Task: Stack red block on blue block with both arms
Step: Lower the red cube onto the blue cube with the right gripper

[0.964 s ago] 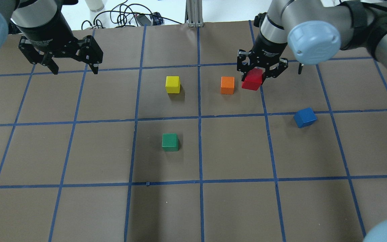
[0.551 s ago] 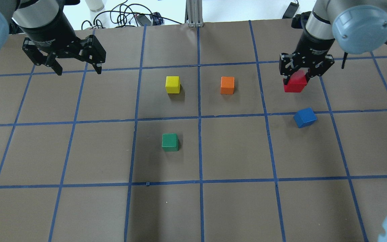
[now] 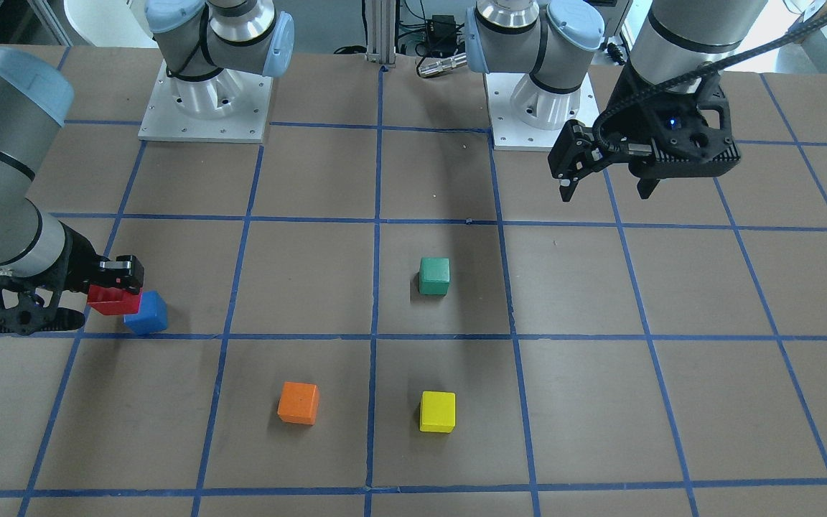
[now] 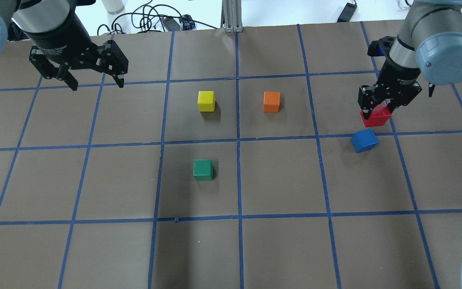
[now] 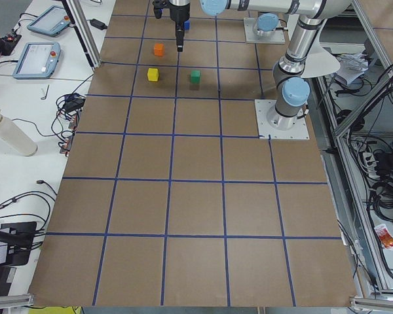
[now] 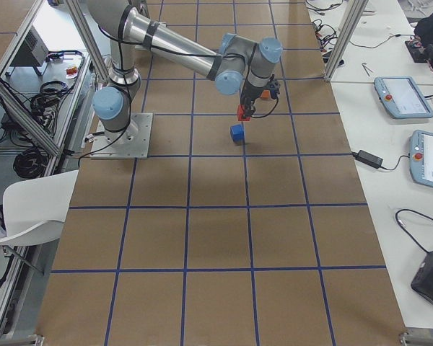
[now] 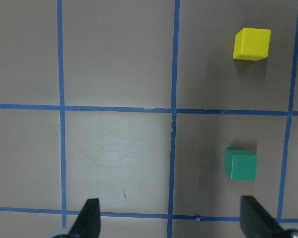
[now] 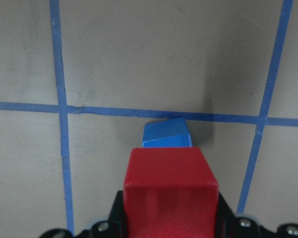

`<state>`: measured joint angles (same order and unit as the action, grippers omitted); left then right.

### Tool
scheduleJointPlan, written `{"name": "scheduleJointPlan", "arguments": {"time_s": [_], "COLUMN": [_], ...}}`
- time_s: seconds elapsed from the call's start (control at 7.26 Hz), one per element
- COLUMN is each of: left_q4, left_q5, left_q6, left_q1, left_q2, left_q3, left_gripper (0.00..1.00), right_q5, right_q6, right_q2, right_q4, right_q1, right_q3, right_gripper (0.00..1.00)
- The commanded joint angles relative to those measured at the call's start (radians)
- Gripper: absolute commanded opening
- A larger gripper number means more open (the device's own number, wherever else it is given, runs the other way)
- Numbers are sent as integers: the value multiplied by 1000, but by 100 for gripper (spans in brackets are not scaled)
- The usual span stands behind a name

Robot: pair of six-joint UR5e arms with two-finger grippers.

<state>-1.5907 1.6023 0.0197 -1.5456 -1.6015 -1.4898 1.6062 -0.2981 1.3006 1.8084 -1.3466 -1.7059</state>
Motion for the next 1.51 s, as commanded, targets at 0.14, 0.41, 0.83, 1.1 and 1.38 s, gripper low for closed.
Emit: {"name": "scheduleJointPlan", "arguments": {"time_s": [0.14, 0.41, 0.83, 1.1, 1.38], "left_q4": [-8, -23, -18, -15, -15], "left_q5": [-24, -28, -30, -30, -28], "left_q6": [26, 25, 25, 25, 25], "left_q1": [-1, 1, -2, -4, -4], "left_q2": [-26, -31, -32, -31, -32], "left_q3": [32, 52, 39, 37, 36], "left_gripper": [100, 100, 100, 100, 100], "right_q5": [12, 12, 1, -2, -3], "right_q6": [-58, -58, -58, -58, -58], "right_q2": [-1, -3, -3, 0, 2], "right_q4": [158, 158, 223, 244, 249], "right_q1": [3, 9, 26, 26, 26], "right_q3": [-80, -112, -153, -167, -167], "right_gripper": [0, 0, 0, 0, 0]}}
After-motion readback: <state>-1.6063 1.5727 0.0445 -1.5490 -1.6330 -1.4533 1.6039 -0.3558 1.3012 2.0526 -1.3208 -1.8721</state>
